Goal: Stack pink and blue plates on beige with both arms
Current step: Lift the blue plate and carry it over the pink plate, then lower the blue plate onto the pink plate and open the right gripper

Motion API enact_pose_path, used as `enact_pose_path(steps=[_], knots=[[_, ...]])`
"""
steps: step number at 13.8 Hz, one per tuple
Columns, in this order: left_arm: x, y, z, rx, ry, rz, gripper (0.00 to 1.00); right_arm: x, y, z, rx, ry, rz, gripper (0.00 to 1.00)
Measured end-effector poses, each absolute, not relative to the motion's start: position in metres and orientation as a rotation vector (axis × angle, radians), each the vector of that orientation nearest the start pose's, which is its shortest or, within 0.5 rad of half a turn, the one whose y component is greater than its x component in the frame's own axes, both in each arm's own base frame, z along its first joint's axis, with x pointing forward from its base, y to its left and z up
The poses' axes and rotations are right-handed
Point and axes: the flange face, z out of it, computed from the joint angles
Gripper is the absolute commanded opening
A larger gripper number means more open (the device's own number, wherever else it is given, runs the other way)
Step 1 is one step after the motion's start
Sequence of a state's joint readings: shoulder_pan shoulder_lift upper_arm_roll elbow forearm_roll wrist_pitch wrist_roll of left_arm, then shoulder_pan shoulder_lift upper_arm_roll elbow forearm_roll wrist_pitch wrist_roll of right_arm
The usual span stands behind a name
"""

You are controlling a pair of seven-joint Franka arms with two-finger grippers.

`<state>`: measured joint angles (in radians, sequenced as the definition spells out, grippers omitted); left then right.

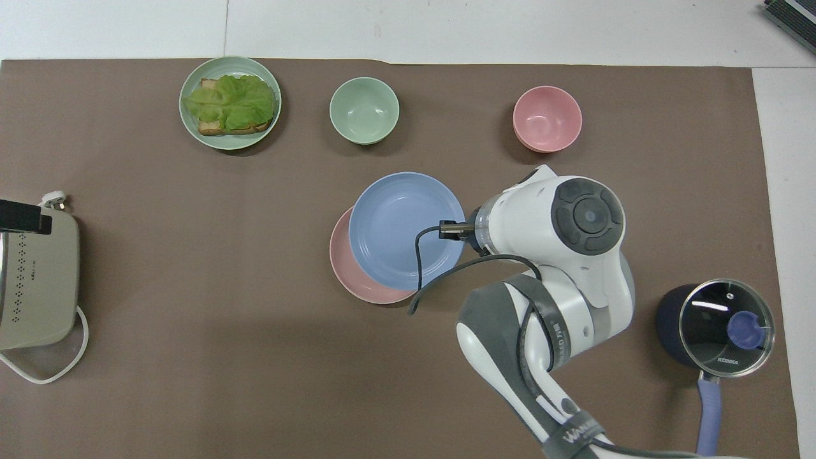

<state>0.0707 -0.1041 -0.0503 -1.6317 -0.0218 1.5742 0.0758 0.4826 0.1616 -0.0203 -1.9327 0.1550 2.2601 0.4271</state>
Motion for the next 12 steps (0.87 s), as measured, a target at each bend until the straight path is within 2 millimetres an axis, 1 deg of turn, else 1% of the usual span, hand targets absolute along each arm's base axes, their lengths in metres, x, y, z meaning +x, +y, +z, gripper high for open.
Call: enact_pose_path(steps=[1, 6, 9, 12], knots=[[0.522, 0.007, 0.652, -3.154, 0.088, -0.074, 1.00, 0.544, 0.286, 0.412, -2.955, 0.068, -0.127, 0.00], [0.522, 0.007, 0.652, -3.154, 0.088, -0.074, 1.00, 0.533, 0.309, 0.378, -2.976, 0.018, -0.069, 0.00], [0.522, 0.007, 0.652, -3.154, 0.088, -0.074, 1.00, 0.533, 0.311, 0.355, -2.991, -0.003, -0.041, 0.00], [0.522, 0.007, 0.652, -3.154, 0.088, -0.074, 1.00, 0.535, 0.309, 0.345, -2.995, -0.014, -0.041, 0.00]])
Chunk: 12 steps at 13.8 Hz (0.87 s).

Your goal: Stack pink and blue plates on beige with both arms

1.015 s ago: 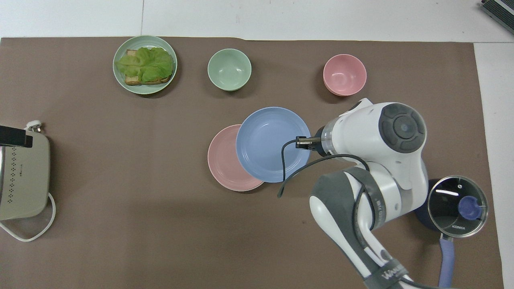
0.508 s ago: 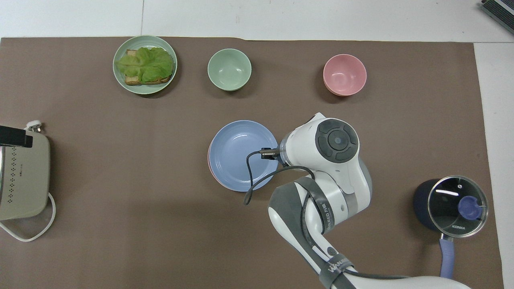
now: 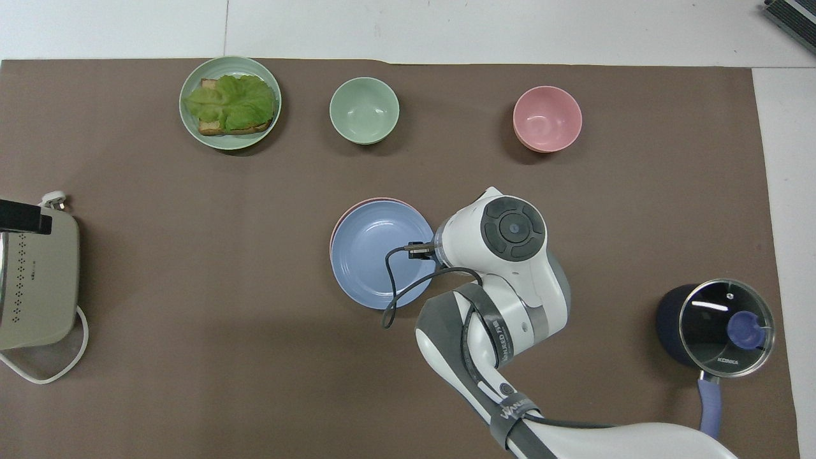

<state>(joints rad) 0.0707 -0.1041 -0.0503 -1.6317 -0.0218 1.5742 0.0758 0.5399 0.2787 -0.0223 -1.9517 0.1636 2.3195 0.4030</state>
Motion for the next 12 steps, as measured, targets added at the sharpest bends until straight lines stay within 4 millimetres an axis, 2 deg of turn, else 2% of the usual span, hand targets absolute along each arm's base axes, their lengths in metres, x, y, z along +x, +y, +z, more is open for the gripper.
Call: enact_pose_path(steps=[2, 3, 4, 5, 6, 9, 12], knots=[[0.522, 0.007, 0.652, -3.154, 0.088, -0.074, 1.00, 0.538, 0.307, 0.343, -2.993, -0.006, -0.055, 0.00], [0.522, 0.007, 0.652, -3.154, 0.088, -0.074, 1.00, 0.539, 0.304, 0.342, -2.993, 0.000, -0.054, 0.05], [0.522, 0.007, 0.652, -3.154, 0.088, -0.074, 1.00, 0.540, 0.302, 0.341, -2.994, 0.002, -0.054, 0.24], [0.522, 0.007, 0.652, -3.154, 0.088, -0.074, 1.00, 0.542, 0.299, 0.341, -2.994, 0.002, -0.055, 0.69], [0.522, 0.007, 0.652, -3.154, 0.088, -0.074, 1.00, 0.543, 0.297, 0.341, -2.995, 0.003, -0.055, 1.00], [0.522, 0.007, 0.652, -3.154, 0.088, -0.074, 1.00, 0.546, 0.296, 0.343, -2.991, 0.005, -0.068, 1.00], [0.522, 0.007, 0.652, -3.154, 0.088, -0.074, 1.00, 0.557, 0.291, 0.359, -2.976, 0.024, -0.114, 1.00]])
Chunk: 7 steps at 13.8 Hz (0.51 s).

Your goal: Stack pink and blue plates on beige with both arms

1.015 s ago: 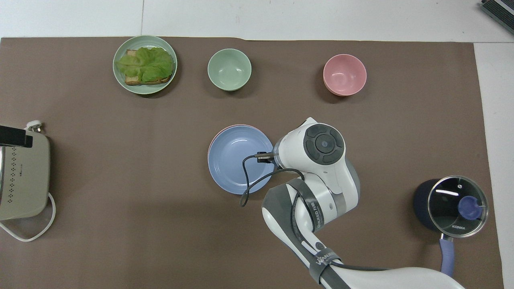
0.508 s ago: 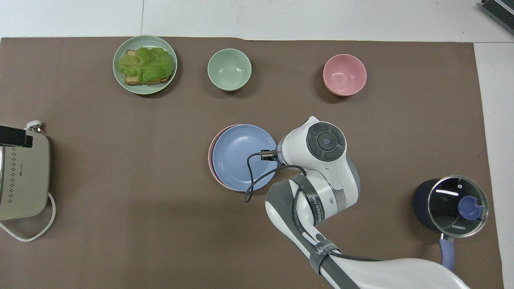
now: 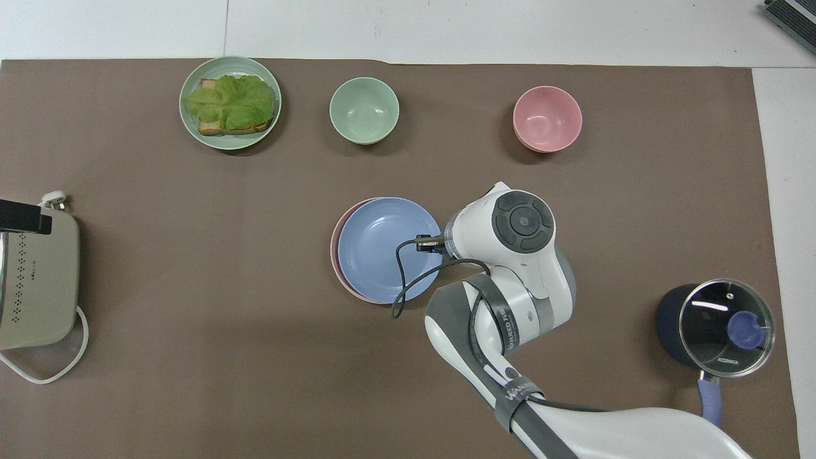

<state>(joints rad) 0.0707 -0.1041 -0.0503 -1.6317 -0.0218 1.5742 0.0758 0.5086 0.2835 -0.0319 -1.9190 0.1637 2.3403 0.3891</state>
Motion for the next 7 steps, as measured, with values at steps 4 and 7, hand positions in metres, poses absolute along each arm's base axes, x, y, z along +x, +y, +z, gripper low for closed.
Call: enact_pose_path(steps=[4, 7], knots=[[0.522, 0.007, 0.652, -3.154, 0.088, -0.074, 1.00, 0.582, 0.229, 0.414, -2.967, 0.120, -0.182, 1.00], [0.522, 0.007, 0.652, -3.154, 0.088, -0.074, 1.00, 0.586, 0.182, 0.468, -3.035, 0.144, -0.196, 1.00]])
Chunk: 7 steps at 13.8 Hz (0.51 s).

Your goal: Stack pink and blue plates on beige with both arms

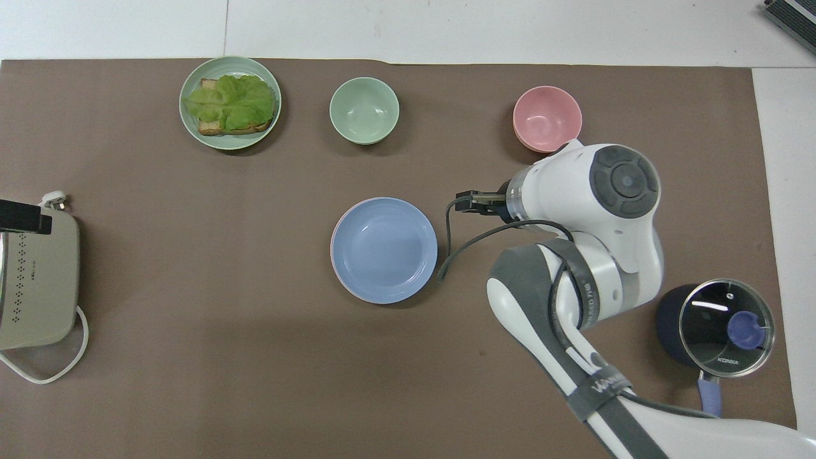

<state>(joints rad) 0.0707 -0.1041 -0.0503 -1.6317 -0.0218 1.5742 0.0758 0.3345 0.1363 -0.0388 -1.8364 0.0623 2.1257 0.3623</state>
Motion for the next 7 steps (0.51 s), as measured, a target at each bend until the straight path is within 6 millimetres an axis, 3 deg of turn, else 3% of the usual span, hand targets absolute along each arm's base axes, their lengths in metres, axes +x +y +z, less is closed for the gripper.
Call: enact_pose_path(steps=[7], knots=[[0.522, 0.007, 0.652, -3.154, 0.088, -0.074, 1.00, 0.561, 0.122, 0.561, -3.084, 0.165, -0.202, 1.00]])
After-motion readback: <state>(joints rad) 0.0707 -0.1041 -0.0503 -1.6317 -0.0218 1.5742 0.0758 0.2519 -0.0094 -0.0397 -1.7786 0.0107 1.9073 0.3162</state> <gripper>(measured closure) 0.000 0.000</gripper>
